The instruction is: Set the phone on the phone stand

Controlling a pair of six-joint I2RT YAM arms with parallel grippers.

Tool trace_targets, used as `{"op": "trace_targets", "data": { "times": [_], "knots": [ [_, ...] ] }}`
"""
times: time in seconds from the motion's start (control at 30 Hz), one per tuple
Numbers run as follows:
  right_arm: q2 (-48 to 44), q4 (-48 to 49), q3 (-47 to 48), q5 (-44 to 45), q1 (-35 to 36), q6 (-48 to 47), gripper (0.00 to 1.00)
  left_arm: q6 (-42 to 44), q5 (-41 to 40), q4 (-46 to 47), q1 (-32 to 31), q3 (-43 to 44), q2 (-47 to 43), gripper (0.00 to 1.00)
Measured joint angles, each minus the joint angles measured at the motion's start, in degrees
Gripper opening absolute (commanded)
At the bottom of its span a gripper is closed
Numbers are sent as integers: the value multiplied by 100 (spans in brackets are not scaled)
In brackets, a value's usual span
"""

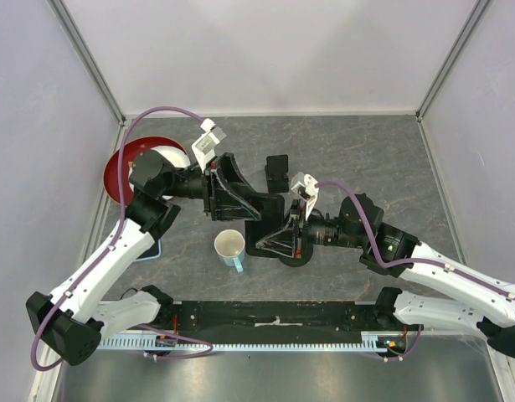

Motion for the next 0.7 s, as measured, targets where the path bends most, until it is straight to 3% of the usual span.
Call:
{"op": "trace_targets", "data": {
  "times": [0.17, 0.43, 0.53, 0.67, 0.7],
  "knots": [
    [13, 138, -20, 68, -2, 61, 0, -2, -26, -238, -48, 2, 138, 46],
    [181, 214, -20, 166, 2, 83, 0, 271, -348, -1036, -205, 120, 203, 40],
    [225, 223, -20, 188, 17, 83, 0, 391, -463, -1196, -225, 155, 203, 30],
    [227, 240, -22, 188, 39, 249, 0, 708, -568, -1257, -236, 157, 201, 2],
    [225, 251, -22, 184, 44, 343, 7, 813, -557, -1233, -240, 164, 199, 2]
  ]
}}
